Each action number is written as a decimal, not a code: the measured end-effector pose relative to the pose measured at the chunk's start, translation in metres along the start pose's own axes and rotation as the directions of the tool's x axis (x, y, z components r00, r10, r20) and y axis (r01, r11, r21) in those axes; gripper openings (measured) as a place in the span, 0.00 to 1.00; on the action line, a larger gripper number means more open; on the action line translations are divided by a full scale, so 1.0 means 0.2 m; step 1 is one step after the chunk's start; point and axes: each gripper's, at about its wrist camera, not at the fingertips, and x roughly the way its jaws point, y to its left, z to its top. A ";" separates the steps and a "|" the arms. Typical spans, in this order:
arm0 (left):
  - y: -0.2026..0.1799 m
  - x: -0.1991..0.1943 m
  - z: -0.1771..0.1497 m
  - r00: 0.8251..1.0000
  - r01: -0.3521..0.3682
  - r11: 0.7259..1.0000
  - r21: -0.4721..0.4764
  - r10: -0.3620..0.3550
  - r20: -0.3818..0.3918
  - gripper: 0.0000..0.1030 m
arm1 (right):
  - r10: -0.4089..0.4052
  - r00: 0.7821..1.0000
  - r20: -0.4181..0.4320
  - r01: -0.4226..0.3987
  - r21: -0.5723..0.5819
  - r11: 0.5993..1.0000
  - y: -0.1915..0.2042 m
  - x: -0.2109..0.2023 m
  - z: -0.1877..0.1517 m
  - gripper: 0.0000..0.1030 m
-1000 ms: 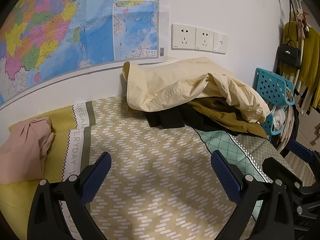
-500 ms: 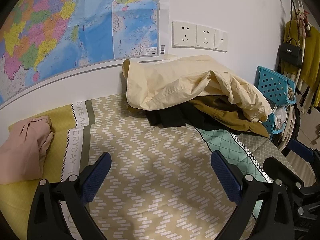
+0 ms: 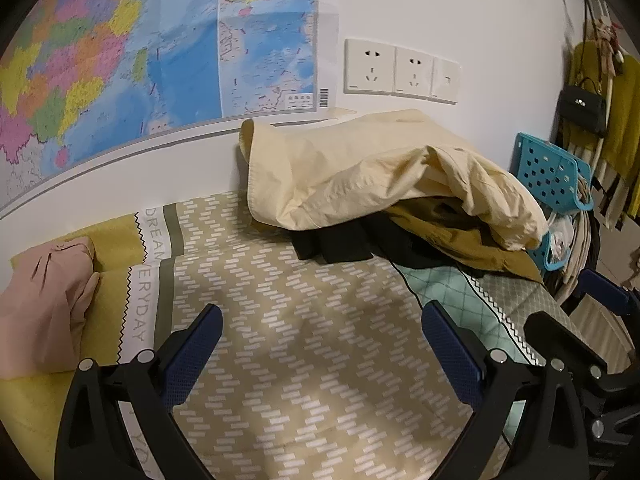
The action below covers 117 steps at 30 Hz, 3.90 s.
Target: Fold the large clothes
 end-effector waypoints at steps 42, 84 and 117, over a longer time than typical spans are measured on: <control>0.44 0.51 0.27 0.990 -0.134 0.991 -0.019 0.133 -0.042 0.94 | 0.067 0.996 0.067 -0.042 -0.319 0.947 -0.11 0.53 0.93 0.11; -0.69 0.22 1.18 0.693 0.524 0.769 0.366 -0.635 0.341 0.01 | 0.080 0.892 0.444 -0.145 0.113 0.983 -1.20 -0.71 1.40 0.08; 0.35 -1.16 0.58 0.636 0.352 0.887 0.298 -0.460 0.619 0.03 | 0.397 0.748 0.533 -0.365 -0.169 0.915 -0.48 -1.87 1.07 0.05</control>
